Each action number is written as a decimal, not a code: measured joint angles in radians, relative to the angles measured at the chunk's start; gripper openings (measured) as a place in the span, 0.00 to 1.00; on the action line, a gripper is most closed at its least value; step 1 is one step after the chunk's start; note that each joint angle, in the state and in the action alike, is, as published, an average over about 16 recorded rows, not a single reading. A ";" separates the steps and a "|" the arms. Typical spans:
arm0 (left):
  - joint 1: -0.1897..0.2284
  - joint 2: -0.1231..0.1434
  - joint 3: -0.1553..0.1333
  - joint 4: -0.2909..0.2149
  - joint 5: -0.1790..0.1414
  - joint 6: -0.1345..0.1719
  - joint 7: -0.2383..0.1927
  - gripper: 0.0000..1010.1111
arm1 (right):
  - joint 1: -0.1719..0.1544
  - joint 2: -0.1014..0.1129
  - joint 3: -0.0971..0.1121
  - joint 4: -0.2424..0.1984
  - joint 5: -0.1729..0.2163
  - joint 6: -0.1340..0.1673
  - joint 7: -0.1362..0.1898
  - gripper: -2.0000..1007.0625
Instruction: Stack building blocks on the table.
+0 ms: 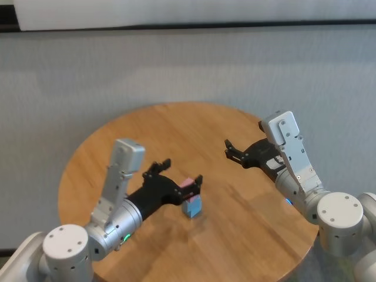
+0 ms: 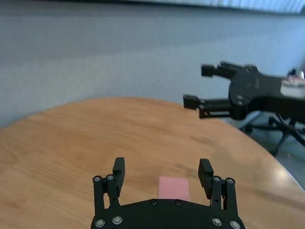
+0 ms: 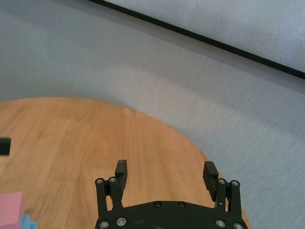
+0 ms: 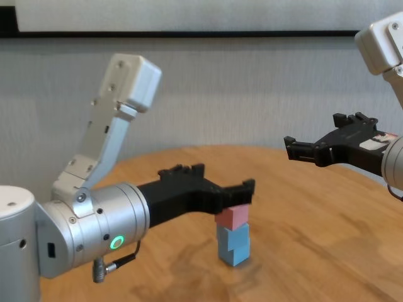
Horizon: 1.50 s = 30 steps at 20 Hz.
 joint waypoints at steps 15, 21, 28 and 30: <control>0.066 -0.036 -0.092 -0.046 -0.006 -0.146 0.090 0.99 | 0.000 0.000 0.000 0.000 0.000 0.000 0.000 1.00; 0.080 -0.052 -0.114 -0.054 0.014 -0.159 0.118 0.99 | 0.000 0.000 0.000 0.000 0.000 0.000 0.000 1.00; 0.092 -0.073 -0.135 -0.055 0.035 -0.154 0.142 0.99 | -0.003 -0.001 0.003 -0.001 0.002 -0.018 0.014 1.00; 0.094 -0.079 -0.140 -0.056 0.037 -0.153 0.144 0.99 | -0.005 -0.002 0.004 -0.004 0.004 -0.028 0.024 1.00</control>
